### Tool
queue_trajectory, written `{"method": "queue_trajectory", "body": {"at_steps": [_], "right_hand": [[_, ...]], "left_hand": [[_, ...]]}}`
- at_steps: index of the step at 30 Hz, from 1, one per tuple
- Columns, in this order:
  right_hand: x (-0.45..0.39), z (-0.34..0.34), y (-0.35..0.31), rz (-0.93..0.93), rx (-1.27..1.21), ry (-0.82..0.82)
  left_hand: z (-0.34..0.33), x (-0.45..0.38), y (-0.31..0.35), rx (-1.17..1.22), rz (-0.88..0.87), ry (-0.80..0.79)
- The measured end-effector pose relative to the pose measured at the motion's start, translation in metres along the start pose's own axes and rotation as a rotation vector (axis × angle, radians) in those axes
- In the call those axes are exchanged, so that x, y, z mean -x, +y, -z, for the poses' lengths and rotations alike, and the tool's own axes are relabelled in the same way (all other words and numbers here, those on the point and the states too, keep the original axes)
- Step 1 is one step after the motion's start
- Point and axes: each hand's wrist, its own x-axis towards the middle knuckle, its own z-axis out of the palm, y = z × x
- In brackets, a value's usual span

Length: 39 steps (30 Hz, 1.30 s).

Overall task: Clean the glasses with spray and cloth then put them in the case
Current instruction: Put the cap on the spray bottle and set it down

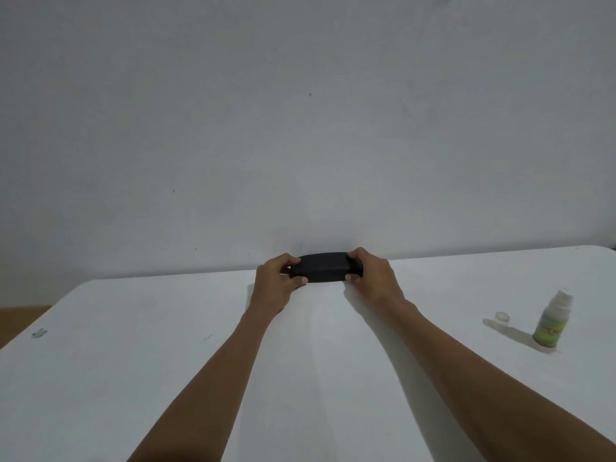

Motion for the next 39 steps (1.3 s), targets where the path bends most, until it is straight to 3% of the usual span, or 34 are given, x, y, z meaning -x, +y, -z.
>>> {"method": "queue_trajectory", "body": {"at_steps": [6, 12, 19, 24, 31, 39], "right_hand": [[0.005, 0.007, -0.004, -0.023, 0.035, 0.008], [0.032, 0.062, -0.006, -0.004, 0.087, 0.142], [0.080, 0.174, 0.000, 0.012, 0.169, 0.372], [0.126, 0.225, 0.031, -0.088, 0.120, 0.458], [0.174, 0.214, 0.075, -0.206, -0.035, 0.401], [0.179, 0.195, 0.086, -0.201, -0.141, 0.381]], "left_hand": [[0.000, 0.004, 0.011, -0.098, 0.021, -0.033], [-0.023, 0.018, 0.068, -0.212, -0.151, -0.024], [-0.106, 0.061, 0.155, -0.158, -0.283, -0.313], [-0.169, 0.097, 0.191, -0.116, -0.295, -0.453], [-0.209, 0.126, 0.194, -0.049, -0.218, -0.422], [-0.205, 0.124, 0.184, -0.037, -0.222, -0.402]]}}
